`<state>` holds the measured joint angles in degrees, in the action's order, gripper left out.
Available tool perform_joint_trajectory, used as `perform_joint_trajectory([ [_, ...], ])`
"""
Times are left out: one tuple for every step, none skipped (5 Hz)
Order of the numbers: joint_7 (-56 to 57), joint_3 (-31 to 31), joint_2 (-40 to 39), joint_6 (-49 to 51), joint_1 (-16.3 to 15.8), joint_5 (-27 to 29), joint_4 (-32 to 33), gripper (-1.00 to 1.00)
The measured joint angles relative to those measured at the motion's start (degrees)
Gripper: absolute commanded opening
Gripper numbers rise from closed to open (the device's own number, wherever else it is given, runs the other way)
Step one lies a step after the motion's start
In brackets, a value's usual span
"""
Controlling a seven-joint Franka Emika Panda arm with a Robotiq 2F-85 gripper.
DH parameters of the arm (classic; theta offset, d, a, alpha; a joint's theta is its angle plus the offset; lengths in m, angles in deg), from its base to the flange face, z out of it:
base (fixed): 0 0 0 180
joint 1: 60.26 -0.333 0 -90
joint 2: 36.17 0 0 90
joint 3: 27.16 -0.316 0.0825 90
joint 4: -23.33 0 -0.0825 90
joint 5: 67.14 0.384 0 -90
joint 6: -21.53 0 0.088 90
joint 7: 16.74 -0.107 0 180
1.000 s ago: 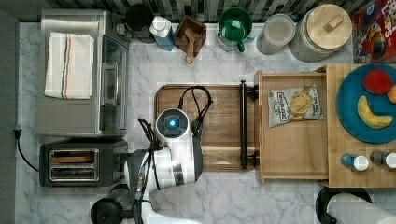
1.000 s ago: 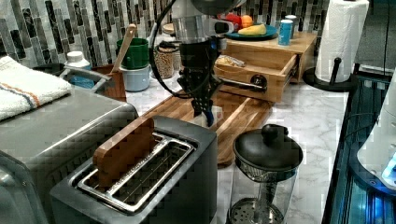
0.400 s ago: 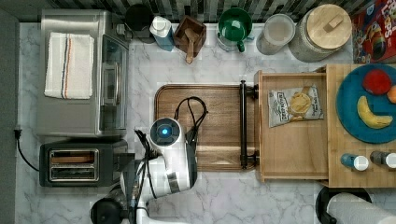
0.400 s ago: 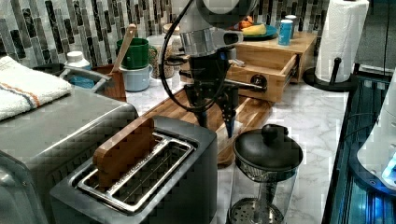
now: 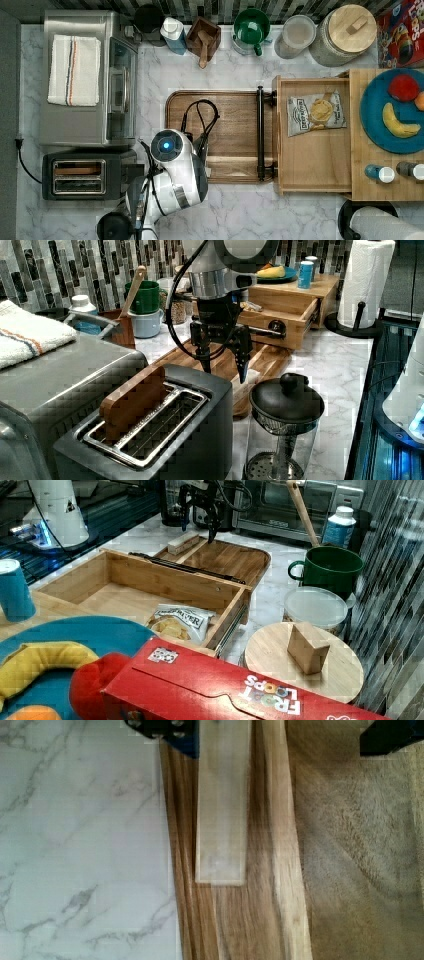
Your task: Place the butter on the board.
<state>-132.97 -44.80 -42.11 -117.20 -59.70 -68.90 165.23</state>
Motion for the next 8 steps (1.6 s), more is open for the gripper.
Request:
perform_joint_trajectory([
  [0.0, 0.1, 0.17, 0.42, 0.09, -0.02, -0.11, 1.0],
  [0.0, 0.08, 0.19, 0.53, 0.0, -0.01, -0.11, 1.0],
  [-0.11, -0.22, 0.17, 0.53, -0.07, 0.64, -0.11, 1.0],
  [-0.17, -0.48, 0.18, -0.31, -0.09, 0.63, -0.11, 1.0],
  [-0.17, -0.6, 0.12, -0.39, -0.07, -0.27, -0.11, 1.0],
  [-0.17, -0.62, 0.15, -0.36, -0.08, -0.33, -0.11, 1.0],
  [-0.17, -0.59, 0.16, 0.39, -0.41, -0.34, -0.11, 1.0],
  [-0.17, -0.88, 0.15, 0.73, -0.48, -0.33, 0.0, 1.0],
])
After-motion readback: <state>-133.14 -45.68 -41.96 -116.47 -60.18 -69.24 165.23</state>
